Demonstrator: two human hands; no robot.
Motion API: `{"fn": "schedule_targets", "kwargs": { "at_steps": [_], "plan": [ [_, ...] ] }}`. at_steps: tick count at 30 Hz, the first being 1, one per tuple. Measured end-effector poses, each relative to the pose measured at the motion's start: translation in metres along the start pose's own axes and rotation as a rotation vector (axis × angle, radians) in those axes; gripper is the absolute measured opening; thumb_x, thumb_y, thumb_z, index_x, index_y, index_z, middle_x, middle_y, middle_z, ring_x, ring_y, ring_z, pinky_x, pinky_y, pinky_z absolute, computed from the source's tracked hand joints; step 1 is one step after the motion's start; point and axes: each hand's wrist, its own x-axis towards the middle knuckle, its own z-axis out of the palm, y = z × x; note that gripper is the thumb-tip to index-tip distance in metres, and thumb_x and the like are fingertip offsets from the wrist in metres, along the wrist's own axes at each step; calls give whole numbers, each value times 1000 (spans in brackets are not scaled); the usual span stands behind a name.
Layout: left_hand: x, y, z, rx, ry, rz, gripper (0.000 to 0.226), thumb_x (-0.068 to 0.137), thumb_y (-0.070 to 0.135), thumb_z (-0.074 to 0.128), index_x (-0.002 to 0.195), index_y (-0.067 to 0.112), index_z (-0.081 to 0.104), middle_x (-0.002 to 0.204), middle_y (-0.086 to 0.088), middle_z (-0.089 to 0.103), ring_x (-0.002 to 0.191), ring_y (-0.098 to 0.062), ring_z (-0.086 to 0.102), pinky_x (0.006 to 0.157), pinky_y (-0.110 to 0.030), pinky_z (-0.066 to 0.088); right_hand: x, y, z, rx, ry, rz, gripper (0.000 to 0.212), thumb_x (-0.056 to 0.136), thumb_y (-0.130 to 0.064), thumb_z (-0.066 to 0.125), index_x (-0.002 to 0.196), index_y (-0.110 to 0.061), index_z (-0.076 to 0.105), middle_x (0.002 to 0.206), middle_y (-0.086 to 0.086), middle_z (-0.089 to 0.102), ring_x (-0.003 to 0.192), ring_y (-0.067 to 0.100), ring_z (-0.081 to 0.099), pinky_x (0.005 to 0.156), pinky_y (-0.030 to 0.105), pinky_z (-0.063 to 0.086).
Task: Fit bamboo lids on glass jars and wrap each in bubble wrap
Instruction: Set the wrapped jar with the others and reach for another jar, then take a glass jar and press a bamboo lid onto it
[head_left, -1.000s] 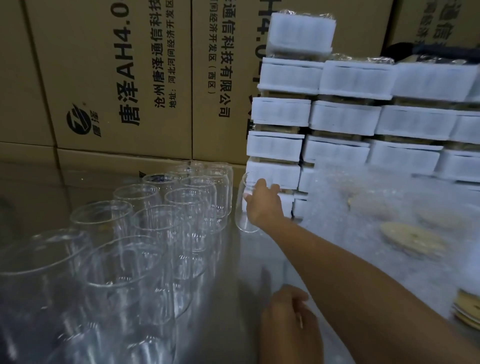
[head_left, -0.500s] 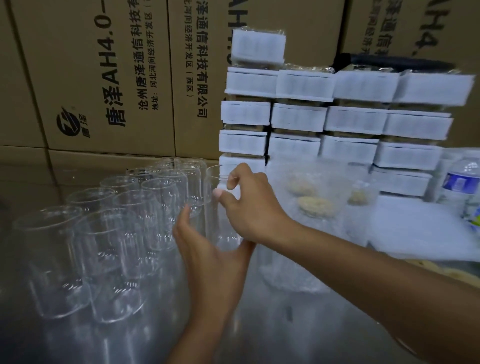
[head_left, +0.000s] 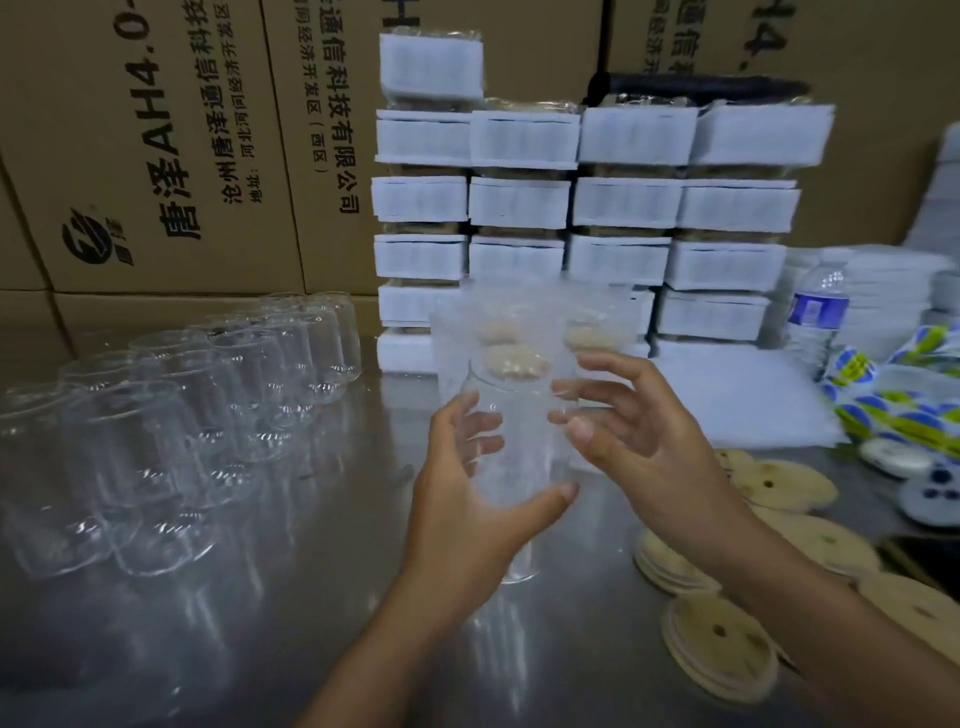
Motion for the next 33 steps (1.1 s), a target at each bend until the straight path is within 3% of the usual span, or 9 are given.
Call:
{"fn": "schedule_targets", "kwargs": {
  "at_steps": [5,8,10,13,17,20,25,30,33],
  "plan": [
    [-2,-4,38,-109,-21,-51,87,45,53,80,121,45,40,118,17,57,105,6,59,85,-17,46,-15,45,-54,-268,220,153,10,85,-24,67,95,-24,63,95,-6,68,94,15,66,82,32,53],
    [-1,-10,52,-108,-26,-61,97,45,54,79,130,40,35,120,18,55,105,8,58,86,-16,45,-22,63,-75,-442,229,190,5,87,-15,67,90,-19,64,87,-1,68,86,18,64,74,19,48],
    [-1,-15,55,-98,-25,-64,98,46,54,80,131,41,34,121,19,55,105,9,57,84,-12,45,-24,65,-83,-620,116,232,12,84,-23,68,95,-23,62,83,-6,63,80,14,60,64,12,41],
    [-3,-20,54,-68,-4,-38,88,45,52,80,123,48,38,119,19,56,107,7,57,88,-16,45,-29,66,-88,-943,-126,313,39,78,-48,66,111,-32,56,75,-17,46,73,1,47,60,18,32],
    [-9,-23,52,33,-33,45,86,47,50,81,122,48,40,115,26,56,112,1,56,97,-21,41,-33,56,-85,-1150,-232,339,75,58,-77,47,124,-41,49,95,-18,50,101,10,48,85,30,36],
    [-12,-23,51,76,-71,58,85,48,53,80,122,50,38,114,30,54,112,3,55,98,-22,42,-37,56,-82,-1250,-361,405,77,61,-78,48,129,-44,40,122,-12,51,121,15,42,99,38,28],
    [-10,-24,49,71,-46,55,84,49,54,79,122,49,38,119,24,55,115,0,54,97,-21,43,-37,57,-78,-1171,-194,271,57,72,-62,61,123,-38,51,110,-12,56,112,12,52,90,31,34],
    [-9,-32,48,58,0,41,87,50,54,80,126,44,38,117,28,54,113,0,56,89,-11,42,-38,64,-74,-815,54,219,61,68,-63,57,120,-32,60,94,-17,49,87,-1,51,75,18,39],
    [-9,-33,47,61,21,44,92,51,55,80,131,38,37,120,25,53,112,2,55,85,-4,40,-30,58,-70,-433,297,290,45,86,-53,52,92,-11,68,82,8,63,74,5,61,68,33,48]
  ]
}}
